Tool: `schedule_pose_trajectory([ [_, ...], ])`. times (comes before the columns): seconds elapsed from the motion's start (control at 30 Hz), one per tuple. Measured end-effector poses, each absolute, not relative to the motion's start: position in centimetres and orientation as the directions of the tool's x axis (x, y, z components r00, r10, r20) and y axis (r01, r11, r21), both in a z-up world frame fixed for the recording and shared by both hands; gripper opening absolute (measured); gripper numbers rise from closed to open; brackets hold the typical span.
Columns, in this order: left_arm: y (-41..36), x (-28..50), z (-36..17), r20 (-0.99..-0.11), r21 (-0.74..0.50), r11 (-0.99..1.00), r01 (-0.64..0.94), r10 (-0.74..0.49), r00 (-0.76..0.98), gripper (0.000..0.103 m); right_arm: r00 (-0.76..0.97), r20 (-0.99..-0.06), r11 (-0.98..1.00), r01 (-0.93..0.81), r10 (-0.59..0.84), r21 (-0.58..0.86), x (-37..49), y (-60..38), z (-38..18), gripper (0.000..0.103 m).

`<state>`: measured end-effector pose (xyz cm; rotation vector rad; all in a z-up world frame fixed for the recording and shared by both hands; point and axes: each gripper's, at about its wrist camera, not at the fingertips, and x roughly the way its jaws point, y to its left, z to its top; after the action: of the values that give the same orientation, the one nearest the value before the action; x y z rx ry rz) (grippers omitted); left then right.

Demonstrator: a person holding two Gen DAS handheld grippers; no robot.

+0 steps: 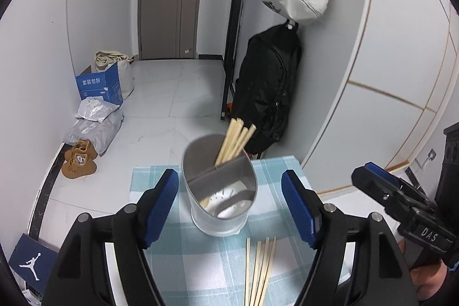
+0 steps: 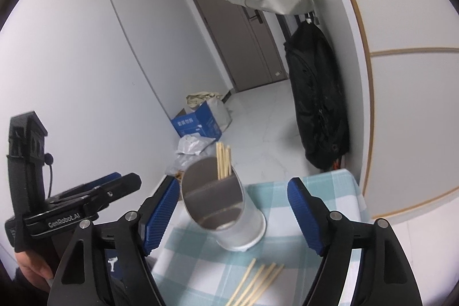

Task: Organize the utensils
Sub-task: 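Withdraw both open tools from the holder toward the remaining chopsticks, then lower the right tool to the chopsticks and grasp one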

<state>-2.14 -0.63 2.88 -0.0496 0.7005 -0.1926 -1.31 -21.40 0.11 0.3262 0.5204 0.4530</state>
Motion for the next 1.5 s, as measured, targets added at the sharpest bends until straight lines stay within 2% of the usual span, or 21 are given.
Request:
schedule_pose_trajectory([
  [0.33,-0.7,-2.5,-1.6,-0.685,-0.118,0.982,0.15,-0.19,0.704,0.071,0.739,-0.488,0.873,-0.29,0.464,0.392,-2.2,-21.7,-5.4,0.079],
  [0.57,-0.6,-1.6,-5.5,-0.729,-0.145,0.982,0.123,-0.191,0.657,0.071,0.668,-0.6,0.891,-0.245,0.44,0.381,-1.3,-21.9,-9.3,0.079],
  [0.73,-0.4,-1.4,-7.8,-0.762,-0.151,0.98,0.132,-0.201,0.616,0.071,0.609,-0.679,0.908,-0.202,0.411,0.368,-0.6,-21.6,-11.6,0.071],
  [0.8,0.0,-1.1,-8.6,-0.784,-0.181,0.977,0.113,-0.213,0.583,0.071,0.586,-0.704,0.913,-0.198,0.402,0.357,-0.2,-21.3,-12.5,0.064],
  [0.9,0.1,-0.9,-8.8,-0.796,-0.202,0.974,0.105,-0.225,0.562,0.071,0.547,-0.746,0.924,-0.206,0.381,0.322,0.0,-20.5,-13.7,0.061],
  [1.07,-0.2,-0.7,-8.6,-0.793,-0.096,0.989,0.11,-0.143,0.593,0.071,0.489,-0.789,0.928,-0.222,0.371,0.299,0.4,-19.5,-15.6,0.051],
  [1.13,0.1,-0.5,-8.9,-0.805,-0.083,0.992,0.098,-0.125,0.58,0.071,0.457,-0.807,0.927,-0.214,0.375,0.309,0.8,-19.3,-16.4,0.043],
  [1.2,0.4,-0.3,-9.1,-0.812,0.007,0.998,0.059,-0.029,0.583,0.071,0.419,-0.823,0.923,-0.2,0.383,0.328,1.4,-19.2,-17.1,0.034],
  [1.27,0.6,-0.2,-8.8,-0.801,0.044,0.998,0.041,0.011,0.599,0.071,0.401,-0.839,0.93,-0.168,0.368,0.327,2.0,-19.3,-17.7,0.034],
  [1.5,2.5,-0.3,-7.6,-0.793,-0.024,1.0,0.005,-0.022,0.609,0.071,0.377,-0.862,0.941,-0.137,0.339,0.31,3.2,-19.1,-17.5,0.033],
])
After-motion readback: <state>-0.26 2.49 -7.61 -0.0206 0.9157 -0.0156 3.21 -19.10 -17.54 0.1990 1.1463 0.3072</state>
